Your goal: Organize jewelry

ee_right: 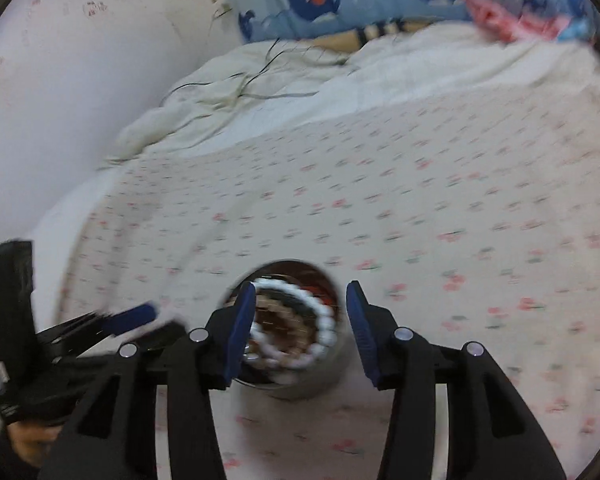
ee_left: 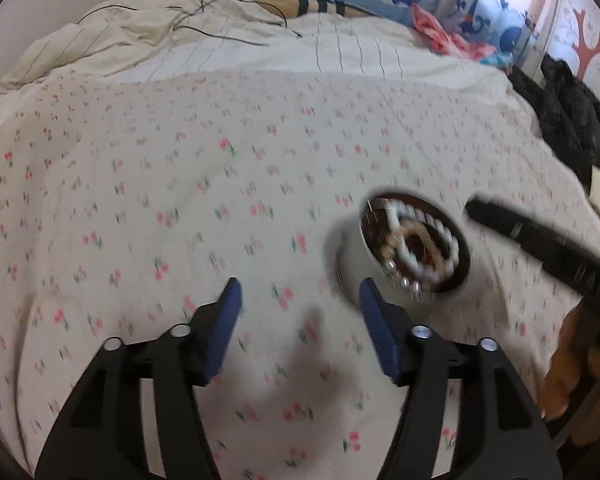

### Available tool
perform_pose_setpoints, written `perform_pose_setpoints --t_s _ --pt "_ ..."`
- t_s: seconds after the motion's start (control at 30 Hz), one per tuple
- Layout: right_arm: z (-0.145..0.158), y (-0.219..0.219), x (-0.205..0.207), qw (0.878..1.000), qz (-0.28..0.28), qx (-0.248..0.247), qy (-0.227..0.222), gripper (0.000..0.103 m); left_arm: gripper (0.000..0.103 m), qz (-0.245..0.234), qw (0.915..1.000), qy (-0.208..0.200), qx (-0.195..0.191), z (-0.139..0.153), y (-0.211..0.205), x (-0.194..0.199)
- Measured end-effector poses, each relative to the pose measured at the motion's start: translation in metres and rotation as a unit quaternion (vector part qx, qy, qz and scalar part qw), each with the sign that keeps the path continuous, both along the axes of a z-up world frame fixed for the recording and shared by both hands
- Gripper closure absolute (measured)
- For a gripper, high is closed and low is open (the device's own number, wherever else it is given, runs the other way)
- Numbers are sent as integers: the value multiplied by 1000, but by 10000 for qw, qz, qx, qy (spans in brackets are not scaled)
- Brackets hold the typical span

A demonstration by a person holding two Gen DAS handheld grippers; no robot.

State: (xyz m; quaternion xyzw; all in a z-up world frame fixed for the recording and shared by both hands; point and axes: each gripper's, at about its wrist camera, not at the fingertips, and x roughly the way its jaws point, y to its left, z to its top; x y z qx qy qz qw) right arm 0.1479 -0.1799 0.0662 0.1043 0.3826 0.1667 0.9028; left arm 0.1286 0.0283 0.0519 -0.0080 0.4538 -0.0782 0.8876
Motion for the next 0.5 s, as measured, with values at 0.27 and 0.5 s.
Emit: perform_pose_setpoints --t_s 0.27,0.5 --pt "-32 -5 -64 9898 -589 -1283 189 31 21 280 9985 -344 328 -18 -17 -38" --pt "-68 -2 -76 9803 -715 -1754 558 9 8 246 9960 -134 844 -48 -33 -46"
